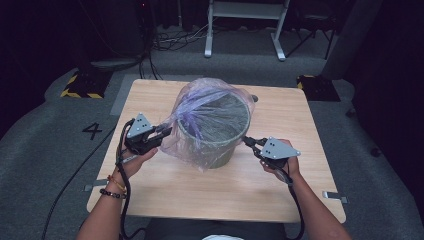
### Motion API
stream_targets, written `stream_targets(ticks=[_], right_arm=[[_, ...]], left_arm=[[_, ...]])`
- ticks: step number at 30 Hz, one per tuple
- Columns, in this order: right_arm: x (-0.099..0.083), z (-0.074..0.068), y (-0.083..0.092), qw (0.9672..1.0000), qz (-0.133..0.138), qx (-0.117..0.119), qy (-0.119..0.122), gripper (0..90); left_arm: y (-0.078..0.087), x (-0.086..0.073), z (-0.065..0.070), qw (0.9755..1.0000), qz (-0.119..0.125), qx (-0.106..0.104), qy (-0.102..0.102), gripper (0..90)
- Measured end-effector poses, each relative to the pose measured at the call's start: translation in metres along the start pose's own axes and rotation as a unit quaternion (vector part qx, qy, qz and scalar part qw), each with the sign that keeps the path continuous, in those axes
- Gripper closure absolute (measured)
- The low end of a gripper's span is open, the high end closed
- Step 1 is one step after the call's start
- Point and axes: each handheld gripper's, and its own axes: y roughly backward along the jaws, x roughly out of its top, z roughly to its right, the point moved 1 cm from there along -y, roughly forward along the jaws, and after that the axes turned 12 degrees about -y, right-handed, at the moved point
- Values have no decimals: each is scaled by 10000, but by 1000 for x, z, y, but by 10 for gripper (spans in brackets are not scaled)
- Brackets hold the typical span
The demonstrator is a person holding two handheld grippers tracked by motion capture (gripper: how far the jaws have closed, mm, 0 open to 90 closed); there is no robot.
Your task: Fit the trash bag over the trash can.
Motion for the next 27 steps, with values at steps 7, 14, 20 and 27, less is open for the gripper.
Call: stream_targets(ticks=[7,14,20,27], right_arm=[[-17,5,-5,9991,-313,169,-208,900],[-34,3,-17,9964,-753,287,-273,900],[-39,5,-17,9961,-746,240,-399,900],[-35,15,3,9960,-506,278,-688,679]], left_arm=[[-17,-7,1,9996,-260,-109,-68,897],[-23,-9,5,9988,-432,-160,-155,895],[-3,-5,5,9995,-234,-6,-230,356],[31,8,0,9990,220,-123,-356,222]])
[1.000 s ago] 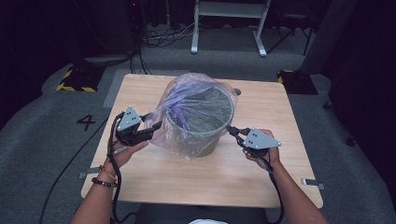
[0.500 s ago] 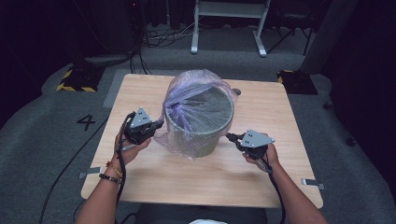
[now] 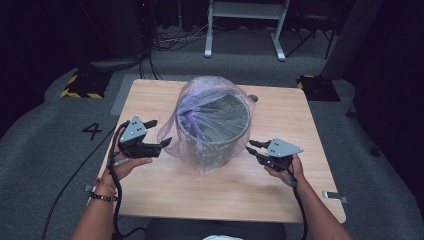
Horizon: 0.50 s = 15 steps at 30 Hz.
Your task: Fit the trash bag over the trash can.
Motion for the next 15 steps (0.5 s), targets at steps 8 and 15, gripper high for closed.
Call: stream_targets(ticks=[8,15], right_arm=[[17,32,29,9949,424,137,-906,412],[58,59,26,9908,640,112,-1188,403]], left_arm=[[0,27,-15,9998,210,31,-17,329],[-29,39,-34,9996,-162,144,-168,531]])
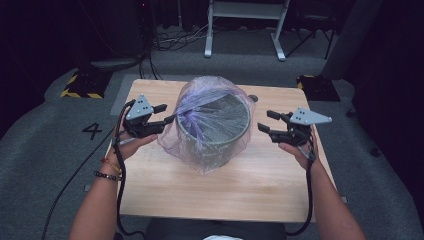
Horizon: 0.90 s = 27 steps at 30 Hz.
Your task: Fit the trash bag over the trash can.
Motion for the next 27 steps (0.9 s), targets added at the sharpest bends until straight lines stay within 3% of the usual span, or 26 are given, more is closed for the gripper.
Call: stream_targets(ticks=[2,4,6,10,11,14,16,20,24,27], right_arm=[[14,8,-8,9998,97,-19,-196,405],[23,11,-16,9998,50,-36,-197,402],[31,15,-26,9998,-77,-90,-155,394],[41,23,-48,9993,-306,-63,-193,384],[43,26,-54,9989,-397,-166,-208,399],[44,33,-62,9983,-485,-142,-287,494],[44,35,-68,9980,-562,-129,-260,635],[42,36,-77,9976,-629,-236,-145,875],[38,41,-86,9966,-698,-331,-300,900],[34,44,-91,9952,-794,-423,-384,900]], left_arm=[[-5,0,-6,9999,33,-145,73,555],[-12,1,-9,9998,-1,-182,26,580],[-16,1,-10,9995,41,-293,-57,672],[-25,1,-12,9996,-61,-255,-95,777],[-26,1,-13,9996,-92,-237,-104,794],[-31,0,-16,9995,-106,-268,-99,843],[-35,-1,-17,9994,-161,-267,-130,892],[-46,-5,-20,9995,-224,-209,-33,900],[-55,-7,-21,9996,-264,-110,65,900],[-63,-9,-21,9993,-283,-152,171,900]])
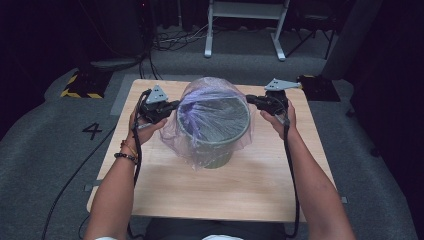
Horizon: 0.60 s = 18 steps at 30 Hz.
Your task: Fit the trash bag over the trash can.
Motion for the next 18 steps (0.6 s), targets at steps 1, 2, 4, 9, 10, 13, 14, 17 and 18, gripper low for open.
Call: stream_targets(ticks=[1,2,4,9,10,13,14,17,18], right_arm=[[-1,1,-2,10000,-42,-16,-53,900],[-3,3,-5,9999,-128,-40,-80,900],[-7,5,-10,9996,-248,-104,-108,900],[-23,9,-23,9980,-544,-51,-318,900],[-25,9,-24,9977,-605,-30,-308,900],[-31,4,-30,9964,-791,71,-300,900],[-33,2,-31,9960,-834,135,-284,900],[-36,-1,-32,9958,-872,153,-238,900],[-37,-2,-32,9956,-890,169,-259,900]], left_arm=[[-4,0,0,10000,-8,7,5,900],[-6,-1,0,10000,-3,3,21,900],[-12,-1,0,9999,-2,3,105,900],[-22,-3,-2,9995,57,-17,323,900],[-23,-3,-3,9994,50,-27,354,900],[-28,-4,-4,9988,-105,-69,478,900],[-29,-3,-4,9988,-144,-55,469,900],[-33,-1,-3,9984,-250,-16,507,900],[-34,-1,-3,9980,-302,-20,546,900]])
